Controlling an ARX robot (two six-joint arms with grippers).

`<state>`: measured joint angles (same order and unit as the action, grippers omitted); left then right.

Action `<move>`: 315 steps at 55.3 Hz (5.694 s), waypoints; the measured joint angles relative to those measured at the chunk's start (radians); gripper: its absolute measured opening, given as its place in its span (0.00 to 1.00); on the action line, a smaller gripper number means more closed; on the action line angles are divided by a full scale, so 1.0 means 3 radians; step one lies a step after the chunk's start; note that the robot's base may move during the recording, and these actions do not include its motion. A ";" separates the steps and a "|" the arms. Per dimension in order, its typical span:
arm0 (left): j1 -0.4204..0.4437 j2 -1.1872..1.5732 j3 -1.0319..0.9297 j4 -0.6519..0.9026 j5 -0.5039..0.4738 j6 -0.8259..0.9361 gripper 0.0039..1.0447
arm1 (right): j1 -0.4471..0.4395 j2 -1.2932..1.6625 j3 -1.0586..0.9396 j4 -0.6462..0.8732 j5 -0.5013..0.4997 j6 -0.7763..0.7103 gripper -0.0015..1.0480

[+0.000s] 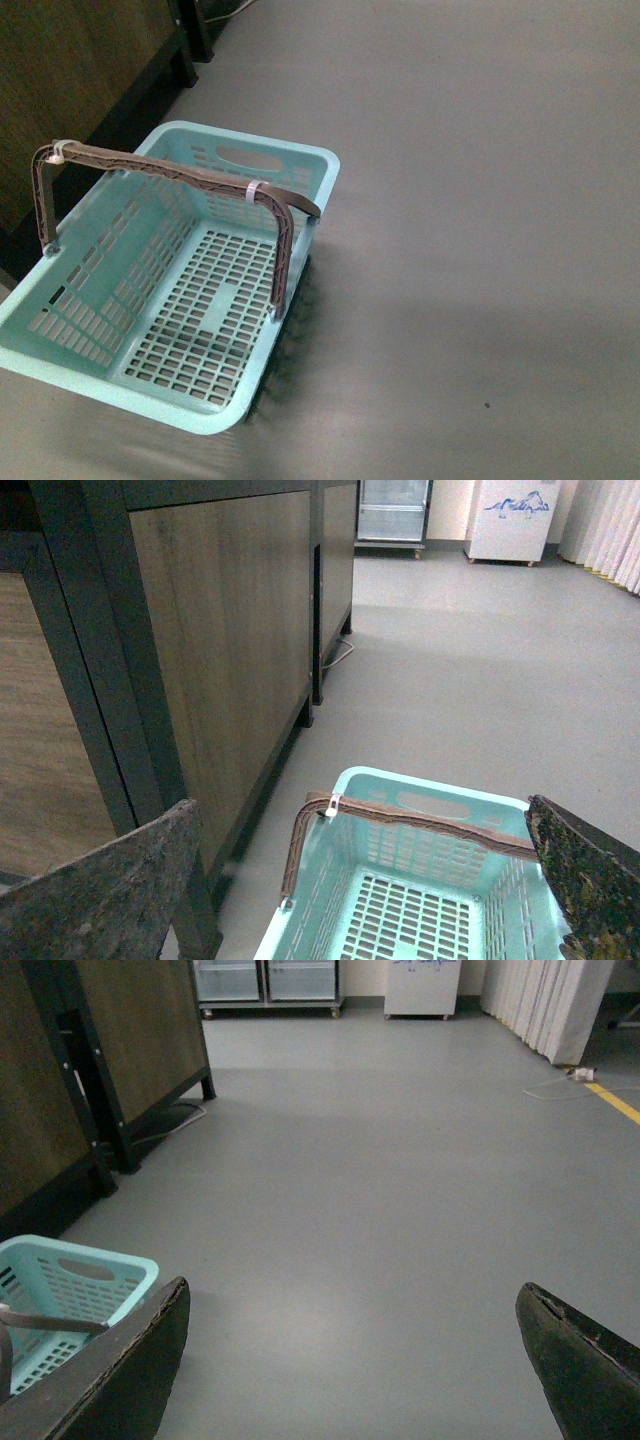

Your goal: Pick lemon and mango into basket

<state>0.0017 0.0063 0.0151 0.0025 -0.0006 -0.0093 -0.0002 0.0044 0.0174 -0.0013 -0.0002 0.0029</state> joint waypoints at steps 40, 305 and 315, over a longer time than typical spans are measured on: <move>0.0014 0.1974 0.0727 -0.0304 0.0271 -0.1872 0.94 | 0.0000 0.0000 0.0000 0.0000 0.0000 0.0000 0.92; -0.0703 0.3037 0.2174 -0.0053 -0.0188 -0.5386 0.27 | 0.0000 0.0000 0.0001 0.0000 0.0001 0.0000 0.92; -0.0703 0.3037 0.2176 -0.0053 -0.0189 -0.5388 0.27 | 0.0000 0.0000 0.0000 0.0000 0.0001 0.0001 0.92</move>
<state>-0.2092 0.9173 0.6678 -0.0135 -0.0574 -1.6257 -0.0002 0.0044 0.0174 -0.0013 0.0002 0.0032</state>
